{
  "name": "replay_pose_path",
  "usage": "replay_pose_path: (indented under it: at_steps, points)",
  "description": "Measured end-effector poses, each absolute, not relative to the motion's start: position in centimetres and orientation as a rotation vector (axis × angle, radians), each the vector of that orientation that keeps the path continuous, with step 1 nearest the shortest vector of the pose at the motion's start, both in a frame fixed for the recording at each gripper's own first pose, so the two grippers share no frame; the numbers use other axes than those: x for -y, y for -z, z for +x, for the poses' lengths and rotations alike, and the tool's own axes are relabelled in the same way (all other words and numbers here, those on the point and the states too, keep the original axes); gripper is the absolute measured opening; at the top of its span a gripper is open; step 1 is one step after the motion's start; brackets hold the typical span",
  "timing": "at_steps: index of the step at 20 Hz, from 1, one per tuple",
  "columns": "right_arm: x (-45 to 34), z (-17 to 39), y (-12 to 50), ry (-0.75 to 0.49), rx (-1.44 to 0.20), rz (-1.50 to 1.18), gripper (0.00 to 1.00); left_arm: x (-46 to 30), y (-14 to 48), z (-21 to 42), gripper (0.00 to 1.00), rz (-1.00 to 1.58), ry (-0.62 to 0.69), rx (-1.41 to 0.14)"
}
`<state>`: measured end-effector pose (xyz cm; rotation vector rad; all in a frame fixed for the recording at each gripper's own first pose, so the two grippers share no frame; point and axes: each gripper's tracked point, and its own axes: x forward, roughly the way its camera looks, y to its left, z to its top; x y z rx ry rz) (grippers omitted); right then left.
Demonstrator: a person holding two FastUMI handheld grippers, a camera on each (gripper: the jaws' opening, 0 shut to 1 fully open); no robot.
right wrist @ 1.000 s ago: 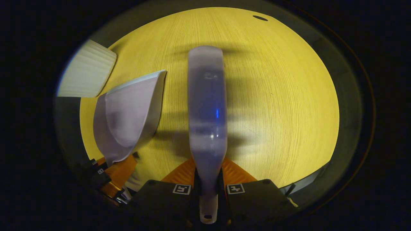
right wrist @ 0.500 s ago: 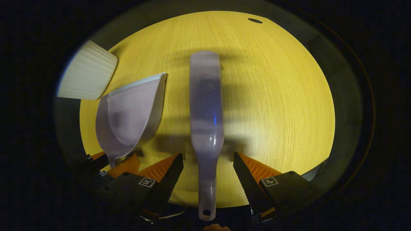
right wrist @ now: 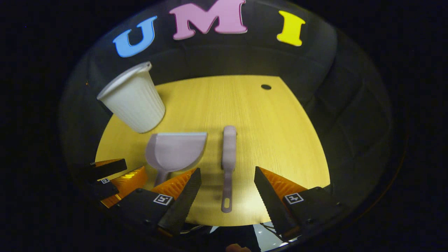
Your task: Pick up the small broom and dustpan from the desktop, sweep the trash into the dustpan with the broom, and then empty the trash into the garbage bin.
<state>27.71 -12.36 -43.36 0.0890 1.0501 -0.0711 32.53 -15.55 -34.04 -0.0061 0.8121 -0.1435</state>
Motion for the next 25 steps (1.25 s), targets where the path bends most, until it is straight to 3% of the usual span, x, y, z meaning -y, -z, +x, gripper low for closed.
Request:
replay_pose_path:
  at_steps: [3, 5, 12, 14, 15, 16, 17, 18, 19, 20, 22, 23, 25]
  points:
    - [12.1, 28.9, 36.7, 0.116, -0.801, 0.023, 0.99, 14.5, 29.4, 32.4, 0.79, 0.025, 0.15, -0.573]
    - [12.0, 29.3, 32.7, 0.137, -0.649, -0.047, 0.99, 14.4, 29.5, 32.0, 0.78, 0.055, 0.136, -0.548]
    - [12.0, 30.5, 31.8, 0.054, -0.327, -0.061, 1.0, 14.8, 22.1, 29.2, 0.79, -0.107, 0.121, -0.279]
    - [12.3, 30.5, 32.5, -0.003, -0.268, -0.075, 0.94, 14.5, 19.6, 27.8, 0.78, -0.088, 0.065, -0.197]
    - [12.5, 30.7, 33.0, -0.025, -0.243, -0.07, 1.0, 14.6, 19.0, 27.4, 0.78, -0.073, 0.035, -0.17]
    - [12.8, 30.9, 33.5, -0.029, -0.233, -0.068, 0.95, 14.9, 18.4, 27.3, 0.78, -0.069, 0.013, -0.13]
    - [13.4, 30.8, 34.4, -0.007, -0.23, -0.086, 0.94, 15.5, 18.3, 26.8, 0.78, -0.077, 0.007, -0.141]
    - [13.2, 30.4, 34.0, -0.009, -0.237, -0.09, 1.0, 15.6, 19.1, 25.8, 0.76, -0.083, -0.02, -0.159]
    - [12.7, 30.2, 34.0, -0.031, -0.254, -0.063, 0.95, 15.5, 19.3, 25.1, 0.77, -0.086, -0.042, -0.167]
    - [12.9, 29.5, 33.6, -0.043, -0.268, -0.031, 1.0, 15.5, 18.8, 24.3, 0.77, -0.082, -0.062, -0.158]
    - [13.6, 28.9, 33.0, -0.038, -0.283, 0.006, 1.0, 15.9, 17.2, 23.1, 0.77, -0.054, -0.059, -0.109]
    - [13.8, 28.4, 33.0, -0.036, -0.293, 0.009, 0.94, 15.7, 16.6, 22.7, 0.77, -0.033, -0.067, -0.095]
    - [13.6, 27.7, 32.6, -0.028, -0.283, 0.006, 0.94, 15.5, 16.5, 22.4, 0.78, -0.014, -0.068, -0.093]
